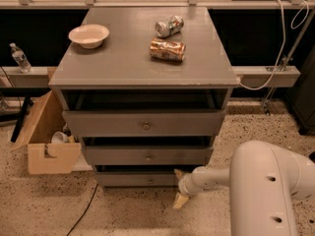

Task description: Open bottom drawer

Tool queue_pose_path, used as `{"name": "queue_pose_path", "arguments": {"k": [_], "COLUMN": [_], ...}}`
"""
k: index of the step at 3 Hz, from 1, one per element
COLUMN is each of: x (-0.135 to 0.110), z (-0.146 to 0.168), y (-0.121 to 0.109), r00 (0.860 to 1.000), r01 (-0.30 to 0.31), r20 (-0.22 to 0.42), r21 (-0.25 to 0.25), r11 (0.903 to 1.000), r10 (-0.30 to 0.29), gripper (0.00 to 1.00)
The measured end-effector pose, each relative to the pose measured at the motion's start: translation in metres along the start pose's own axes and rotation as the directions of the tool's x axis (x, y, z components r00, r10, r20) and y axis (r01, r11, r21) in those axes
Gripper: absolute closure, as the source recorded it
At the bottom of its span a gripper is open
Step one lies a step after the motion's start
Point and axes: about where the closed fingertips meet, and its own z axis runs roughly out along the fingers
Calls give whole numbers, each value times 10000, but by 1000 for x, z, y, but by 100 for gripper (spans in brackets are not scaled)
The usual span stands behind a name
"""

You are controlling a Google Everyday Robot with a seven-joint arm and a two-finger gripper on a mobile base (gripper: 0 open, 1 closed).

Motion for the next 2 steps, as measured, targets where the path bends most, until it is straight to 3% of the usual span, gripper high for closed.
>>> {"name": "queue_pose_path", "arguments": {"k": [2], "x": [3], "z": [31], "y": [-37], "r00": [9992], "r01": [403], "r20": [-109], "r21": [718], "r11": [9966], "r10": [-396], "gripper": [0]}}
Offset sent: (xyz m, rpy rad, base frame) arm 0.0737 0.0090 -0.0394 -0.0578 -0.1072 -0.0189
